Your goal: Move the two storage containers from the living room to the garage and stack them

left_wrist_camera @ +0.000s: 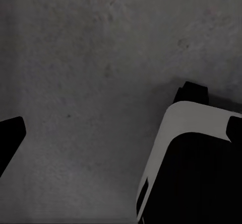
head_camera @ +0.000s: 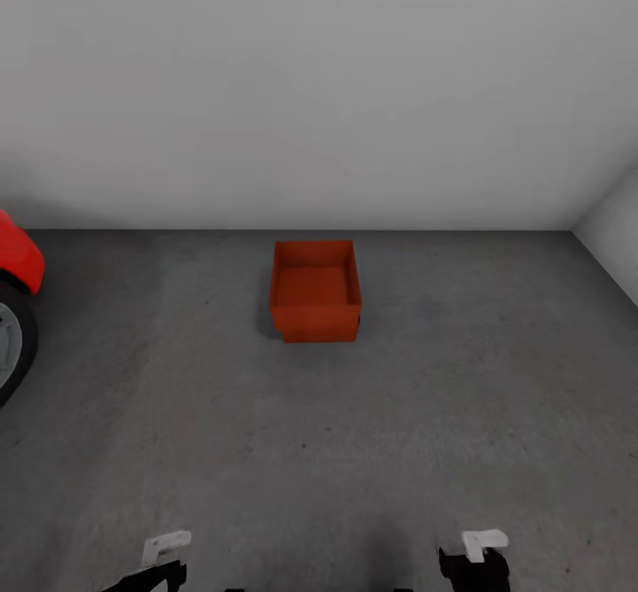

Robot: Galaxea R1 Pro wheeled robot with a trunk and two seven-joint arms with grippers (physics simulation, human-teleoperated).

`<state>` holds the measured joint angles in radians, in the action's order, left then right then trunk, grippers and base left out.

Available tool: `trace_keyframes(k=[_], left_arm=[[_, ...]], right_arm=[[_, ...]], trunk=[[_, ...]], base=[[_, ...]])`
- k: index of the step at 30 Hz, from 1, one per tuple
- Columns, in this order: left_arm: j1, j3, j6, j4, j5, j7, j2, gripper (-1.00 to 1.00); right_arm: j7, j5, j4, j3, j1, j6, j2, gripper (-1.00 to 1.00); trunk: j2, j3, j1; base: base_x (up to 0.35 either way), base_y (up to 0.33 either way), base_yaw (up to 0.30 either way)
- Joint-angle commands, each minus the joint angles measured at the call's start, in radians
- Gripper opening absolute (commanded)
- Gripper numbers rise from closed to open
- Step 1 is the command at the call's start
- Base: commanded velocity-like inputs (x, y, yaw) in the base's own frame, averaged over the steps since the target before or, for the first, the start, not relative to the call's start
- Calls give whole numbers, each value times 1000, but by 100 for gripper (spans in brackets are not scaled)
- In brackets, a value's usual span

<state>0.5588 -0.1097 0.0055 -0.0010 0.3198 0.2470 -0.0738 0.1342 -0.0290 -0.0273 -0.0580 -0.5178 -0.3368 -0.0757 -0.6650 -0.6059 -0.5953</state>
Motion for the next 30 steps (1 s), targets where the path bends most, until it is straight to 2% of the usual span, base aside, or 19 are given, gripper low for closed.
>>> trace_keyframes(k=[1,5,8,12,16,18,22,30], left_arm=[[-3,-9,0,0,7,2,2,100],[-45,-9,-1,1,5,-1,6,100],[-90,-10,-2,1,4,-10,8,100],[-158,-10,-6,0,1,-39,3,100],[-189,-10,-38,0,1,-52,3,100],[-195,-10,-76,0,3,-54,5,100],[-199,-10,-109,-1,6,-55,7,100],[-200,-10,-121,-2,3,-55,9,100]], right_arm=[[6,-3,-4,-6,35,12,1,100],[5,-4,-6,-6,158,65,10,100],[6,-3,-6,-6,217,97,18,100],[9,-1,-6,-5,274,128,28,100],[10,-3,-6,-5,331,130,53,100],[9,-3,-6,-5,350,130,61,100],[9,-3,-6,-5,361,128,66,100],[8,-3,-6,-5,366,127,68,100]], trunk=[[-1,-1,0],[-1,-1,0],[-1,-1,0],[-1,-1,0],[-1,0,0],[-1,1,0],[-1,7,0],[-1,19,0]], base=[[0,0,0],[0,0,0],[0,0,0],[0,0,0],[0,0,0],[0,0,0],[0,0,0],[0,0,0]])
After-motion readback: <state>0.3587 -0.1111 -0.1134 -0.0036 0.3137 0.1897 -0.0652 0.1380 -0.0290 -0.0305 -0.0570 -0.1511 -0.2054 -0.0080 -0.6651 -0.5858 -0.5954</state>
